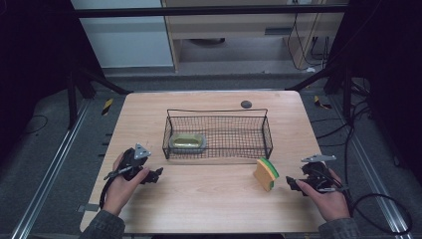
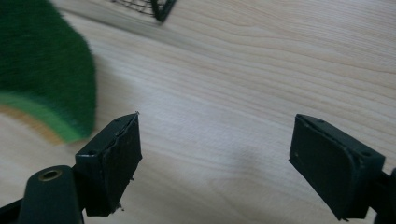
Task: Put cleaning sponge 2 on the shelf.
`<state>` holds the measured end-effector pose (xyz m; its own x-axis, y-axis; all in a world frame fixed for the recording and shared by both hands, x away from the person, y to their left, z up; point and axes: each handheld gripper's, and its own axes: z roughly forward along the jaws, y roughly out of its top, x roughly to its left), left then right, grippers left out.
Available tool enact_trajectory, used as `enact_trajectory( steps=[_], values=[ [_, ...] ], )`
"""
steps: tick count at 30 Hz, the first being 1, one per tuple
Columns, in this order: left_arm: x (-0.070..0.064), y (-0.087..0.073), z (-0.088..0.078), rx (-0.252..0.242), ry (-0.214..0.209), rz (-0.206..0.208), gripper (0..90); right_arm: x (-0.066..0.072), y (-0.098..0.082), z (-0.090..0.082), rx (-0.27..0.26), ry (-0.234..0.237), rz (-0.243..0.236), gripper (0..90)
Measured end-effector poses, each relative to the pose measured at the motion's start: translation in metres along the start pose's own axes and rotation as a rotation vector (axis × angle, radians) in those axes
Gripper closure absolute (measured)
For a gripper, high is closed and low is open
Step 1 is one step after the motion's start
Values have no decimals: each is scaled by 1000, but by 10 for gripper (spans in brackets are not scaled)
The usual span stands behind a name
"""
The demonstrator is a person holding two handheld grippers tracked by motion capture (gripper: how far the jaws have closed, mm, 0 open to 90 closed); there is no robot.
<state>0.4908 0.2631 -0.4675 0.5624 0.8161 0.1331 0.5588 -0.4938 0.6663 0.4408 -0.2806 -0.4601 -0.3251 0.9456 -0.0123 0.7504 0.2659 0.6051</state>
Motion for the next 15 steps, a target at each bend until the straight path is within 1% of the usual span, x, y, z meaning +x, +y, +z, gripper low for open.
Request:
enact_trajectory(
  steps=[1,2,3,5,6,7,8,9,10,11,12,14,15],
  values=[
    [0,0,0,0,0,0,53,2,0,-2,4,5,-2,173],
    [2,-3,1,-5,3,-15,53,2,0,-2,4,5,-2,173],
    [3,-8,4,3,-1,-27,52,7,1,-8,20,9,-18,201],
    [4,-10,6,3,2,-28,53,9,1,-13,32,9,-16,210],
    [7,-15,9,12,-4,-46,53,11,1,-16,35,10,-20,212],
    [7,-15,9,12,-4,-46,53,11,1,-16,35,10,-20,212],
    [9,-18,13,21,-19,-54,52,16,1,-20,41,27,-24,208],
    [9,-18,13,21,-19,-54,52,16,1,-20,41,27,-24,208],
    [9,-18,15,29,-33,-52,52,18,1,-22,40,31,-29,203],
    [9,-19,16,34,-42,-52,50,24,0,-25,58,36,-42,193],
    [7,-18,18,42,-38,-47,49,26,0,-26,66,32,-53,190],
    [5,-18,21,48,-43,-34,47,32,-1,-29,77,40,-62,178],
    [5,-18,22,59,-44,-35,40,36,-2,-32,78,46,-64,172]
  ],
)
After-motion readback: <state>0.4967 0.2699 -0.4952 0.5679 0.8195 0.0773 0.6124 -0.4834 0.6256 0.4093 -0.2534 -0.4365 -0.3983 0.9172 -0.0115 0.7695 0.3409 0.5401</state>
